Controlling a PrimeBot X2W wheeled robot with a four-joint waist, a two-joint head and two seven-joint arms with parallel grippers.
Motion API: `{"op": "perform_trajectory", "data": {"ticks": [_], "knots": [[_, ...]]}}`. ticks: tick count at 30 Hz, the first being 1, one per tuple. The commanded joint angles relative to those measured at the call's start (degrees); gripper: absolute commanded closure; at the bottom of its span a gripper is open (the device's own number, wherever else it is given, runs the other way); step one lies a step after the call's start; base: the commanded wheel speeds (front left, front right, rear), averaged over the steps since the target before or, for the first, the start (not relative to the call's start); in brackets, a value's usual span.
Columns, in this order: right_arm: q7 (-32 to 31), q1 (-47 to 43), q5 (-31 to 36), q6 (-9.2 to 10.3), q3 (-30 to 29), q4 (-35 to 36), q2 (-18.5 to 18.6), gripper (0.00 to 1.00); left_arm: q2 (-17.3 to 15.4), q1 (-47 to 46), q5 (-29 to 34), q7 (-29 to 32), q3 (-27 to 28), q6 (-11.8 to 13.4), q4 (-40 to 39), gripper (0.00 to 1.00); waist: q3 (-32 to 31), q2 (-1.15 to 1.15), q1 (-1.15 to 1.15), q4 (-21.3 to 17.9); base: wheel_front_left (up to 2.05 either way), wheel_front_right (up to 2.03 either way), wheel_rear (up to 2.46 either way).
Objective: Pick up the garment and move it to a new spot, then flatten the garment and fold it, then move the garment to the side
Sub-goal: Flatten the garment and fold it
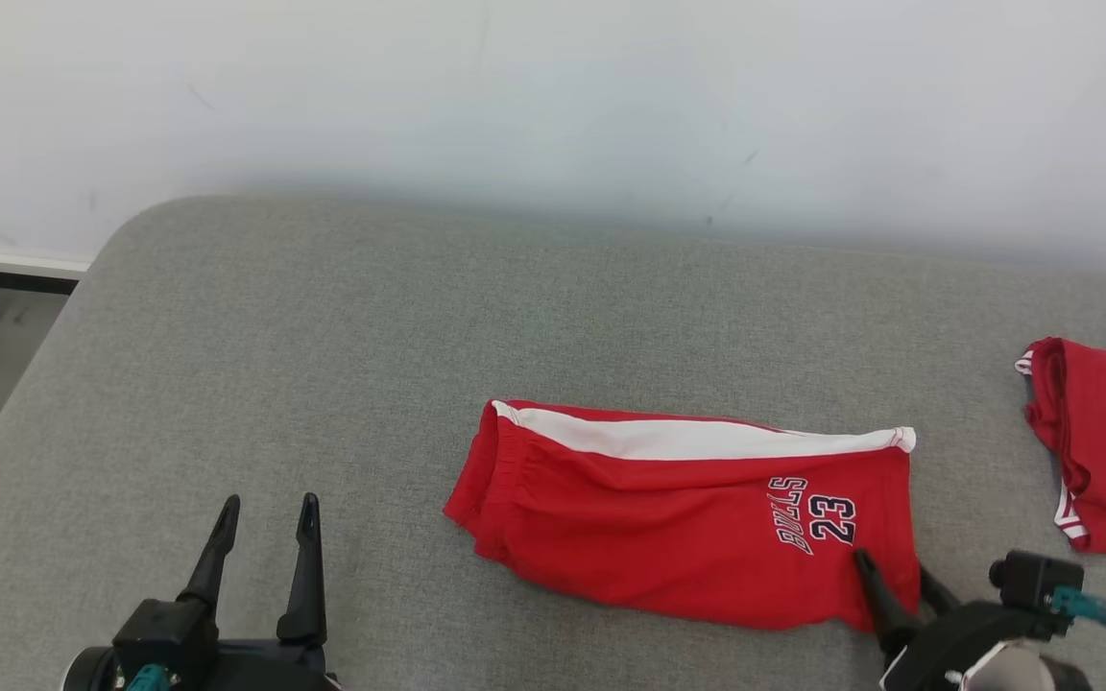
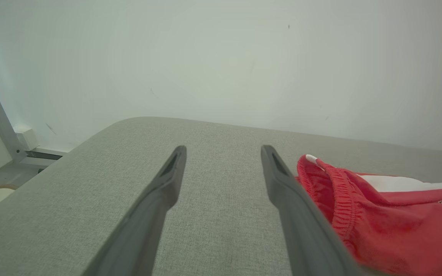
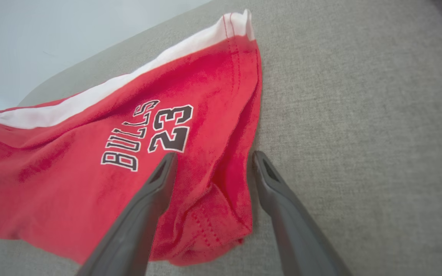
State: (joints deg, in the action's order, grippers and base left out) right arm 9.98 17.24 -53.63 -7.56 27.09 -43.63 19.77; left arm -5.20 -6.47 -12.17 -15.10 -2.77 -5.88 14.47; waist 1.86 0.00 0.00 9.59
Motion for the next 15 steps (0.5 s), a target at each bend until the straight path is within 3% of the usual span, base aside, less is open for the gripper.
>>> {"op": "perform_trajectory", "data": {"ticks": [1,15], "knots": [[-0.42,1.14,0.77,0.1,-0.53,-0.2,0.13,0.0,-0.1,0.7,0.12,-0.17,0.2,0.15,-0.08,0.0,0.17,0.0,0.0,0.16,0.0,0.0,0.0],[-9.78,9.82,8.15,0.1,-3.37,-10.35,-0.46,0.0,0.98,-1.43,-0.33,-0.17,-1.18,0.07,0.63,0.0,1.91,0.0,0.0,2.93,0.0,0.0,0.0]]}}
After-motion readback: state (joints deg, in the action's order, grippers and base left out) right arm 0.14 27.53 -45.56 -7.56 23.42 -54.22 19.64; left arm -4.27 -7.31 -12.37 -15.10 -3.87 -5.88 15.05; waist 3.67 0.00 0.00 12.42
